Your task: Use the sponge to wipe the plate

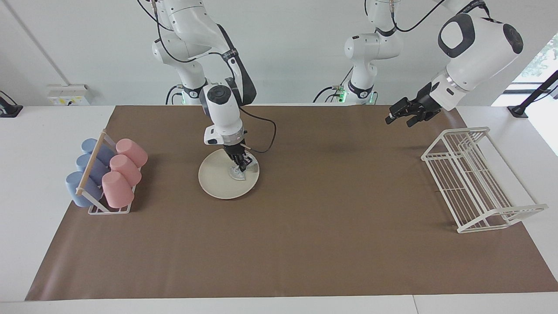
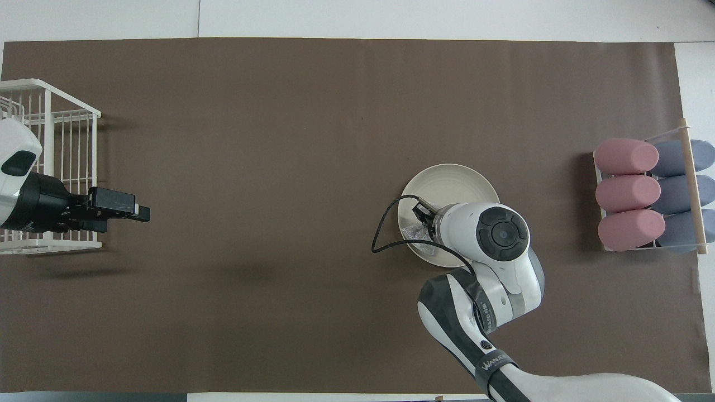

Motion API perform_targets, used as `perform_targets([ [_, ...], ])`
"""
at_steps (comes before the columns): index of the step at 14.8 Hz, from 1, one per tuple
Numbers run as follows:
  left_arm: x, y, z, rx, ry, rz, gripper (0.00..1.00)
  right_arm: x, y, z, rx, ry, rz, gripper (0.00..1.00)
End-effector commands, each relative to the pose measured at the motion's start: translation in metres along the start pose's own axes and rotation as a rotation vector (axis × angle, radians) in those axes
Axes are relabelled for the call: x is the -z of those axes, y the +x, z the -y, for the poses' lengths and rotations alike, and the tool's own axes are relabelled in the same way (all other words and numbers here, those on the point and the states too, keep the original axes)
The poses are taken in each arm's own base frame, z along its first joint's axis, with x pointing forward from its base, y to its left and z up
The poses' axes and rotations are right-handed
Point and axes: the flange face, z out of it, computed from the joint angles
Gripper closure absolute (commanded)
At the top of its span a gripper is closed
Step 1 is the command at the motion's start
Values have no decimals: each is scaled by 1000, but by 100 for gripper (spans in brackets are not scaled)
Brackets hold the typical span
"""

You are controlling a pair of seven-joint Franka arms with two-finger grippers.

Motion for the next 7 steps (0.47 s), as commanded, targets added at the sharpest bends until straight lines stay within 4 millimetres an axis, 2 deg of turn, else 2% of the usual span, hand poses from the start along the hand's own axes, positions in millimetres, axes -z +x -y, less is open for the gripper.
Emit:
perform_targets([
  [1, 4, -1, 1, 5, 20, 5, 0, -18, 36, -19, 61, -21, 1, 100],
  [4, 3, -1, 1, 6, 20, 6, 0, -18, 74, -38, 146, -25, -7, 100],
  [7, 3, -1, 1, 6, 20, 6, 0, -18, 76, -39, 163, -26, -6, 100],
])
